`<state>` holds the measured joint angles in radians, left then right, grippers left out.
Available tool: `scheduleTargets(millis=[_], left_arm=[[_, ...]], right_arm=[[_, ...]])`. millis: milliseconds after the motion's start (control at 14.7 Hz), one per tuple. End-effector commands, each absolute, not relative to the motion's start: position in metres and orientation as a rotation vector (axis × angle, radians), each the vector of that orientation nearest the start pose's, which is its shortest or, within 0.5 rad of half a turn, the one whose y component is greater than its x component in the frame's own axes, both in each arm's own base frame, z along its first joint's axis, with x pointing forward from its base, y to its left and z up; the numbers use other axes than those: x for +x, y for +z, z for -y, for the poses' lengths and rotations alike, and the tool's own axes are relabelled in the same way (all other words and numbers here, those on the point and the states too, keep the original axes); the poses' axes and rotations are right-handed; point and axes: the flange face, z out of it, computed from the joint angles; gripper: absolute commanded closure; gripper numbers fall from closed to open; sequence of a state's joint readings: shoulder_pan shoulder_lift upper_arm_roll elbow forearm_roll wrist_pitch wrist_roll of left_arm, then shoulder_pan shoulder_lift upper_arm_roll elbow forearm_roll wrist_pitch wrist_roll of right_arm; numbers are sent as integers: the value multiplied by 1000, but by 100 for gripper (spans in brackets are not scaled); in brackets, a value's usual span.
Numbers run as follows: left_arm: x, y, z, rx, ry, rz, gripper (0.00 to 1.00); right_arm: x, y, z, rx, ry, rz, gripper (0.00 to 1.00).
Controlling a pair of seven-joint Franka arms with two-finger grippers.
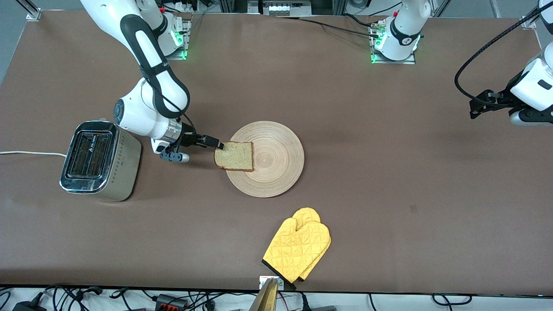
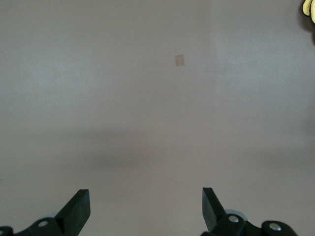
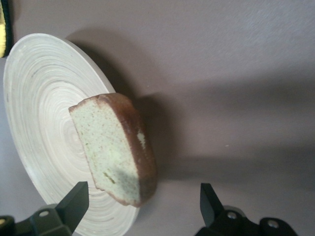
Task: Move plate and put bread in toaster
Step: 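Lower the right gripper onto the bread slice edge and close it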
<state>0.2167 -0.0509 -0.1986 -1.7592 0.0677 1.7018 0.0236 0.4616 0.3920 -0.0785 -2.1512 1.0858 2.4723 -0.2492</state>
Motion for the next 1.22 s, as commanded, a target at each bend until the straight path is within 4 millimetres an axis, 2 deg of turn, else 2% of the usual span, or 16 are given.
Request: scheduleTargets(millis=[0,204,339,746,814,882,1018,1153], left_arm=[[542,584,-9,-3078,15,-13,0],[539,593,-6,-3077,43,-19,0],[535,592,-6,-3077,90,-17,0],[537,591,-6,-3088,86,-15,0],[536,592,0,-3100,88,-20,0],[533,594,21,-3100,88,-70,0],[534,595,12,-3110,83,-19,0],[534,593,12,-3109,90,-23,0]], right_arm=[[523,207,-218,-2493,88,-354,0],[533,205,-221,-2491,74,-351,0],[538,205,-223,-2491,60,-324,0],[548,198,-225,-2500,27,-248,0],[549,195,-222,-2505,18,-219,0],[550,193,-221,-2509,7,-185,0],[551,192,-220,-2510,-2,-164,0],[551,192,-220,-2510,0,-163,11]])
